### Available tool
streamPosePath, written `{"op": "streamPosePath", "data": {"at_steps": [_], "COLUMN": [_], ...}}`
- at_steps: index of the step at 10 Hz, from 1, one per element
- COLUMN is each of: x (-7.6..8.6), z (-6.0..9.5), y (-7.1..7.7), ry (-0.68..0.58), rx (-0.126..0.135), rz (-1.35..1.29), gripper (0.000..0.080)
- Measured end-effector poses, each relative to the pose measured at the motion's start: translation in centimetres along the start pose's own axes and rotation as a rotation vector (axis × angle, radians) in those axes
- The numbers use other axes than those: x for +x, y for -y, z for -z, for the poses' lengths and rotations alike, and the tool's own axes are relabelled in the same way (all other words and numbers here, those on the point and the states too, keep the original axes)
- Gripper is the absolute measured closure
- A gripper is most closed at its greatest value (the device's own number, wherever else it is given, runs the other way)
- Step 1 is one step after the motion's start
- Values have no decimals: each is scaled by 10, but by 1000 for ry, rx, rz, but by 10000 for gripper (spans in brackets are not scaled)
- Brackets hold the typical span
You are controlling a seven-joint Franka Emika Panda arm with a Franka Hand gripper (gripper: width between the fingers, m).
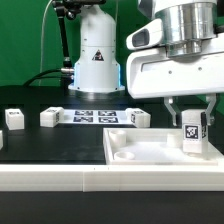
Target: Assemble one leg
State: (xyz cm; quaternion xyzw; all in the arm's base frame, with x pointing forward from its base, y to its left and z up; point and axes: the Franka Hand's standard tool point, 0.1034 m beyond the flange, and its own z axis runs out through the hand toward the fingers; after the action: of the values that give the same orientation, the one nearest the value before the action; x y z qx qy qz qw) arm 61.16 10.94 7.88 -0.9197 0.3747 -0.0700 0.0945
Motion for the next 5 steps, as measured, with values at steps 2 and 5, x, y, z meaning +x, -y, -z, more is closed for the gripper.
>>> {"op": "streamPosePath", "data": {"at_steps": [2,5], "x": [0,2], "z": [0,0], "y": [-1,-2], "ry": [0,9], "rx": [3,13], "rz": [-253,-401], "gripper": [505,505]}}
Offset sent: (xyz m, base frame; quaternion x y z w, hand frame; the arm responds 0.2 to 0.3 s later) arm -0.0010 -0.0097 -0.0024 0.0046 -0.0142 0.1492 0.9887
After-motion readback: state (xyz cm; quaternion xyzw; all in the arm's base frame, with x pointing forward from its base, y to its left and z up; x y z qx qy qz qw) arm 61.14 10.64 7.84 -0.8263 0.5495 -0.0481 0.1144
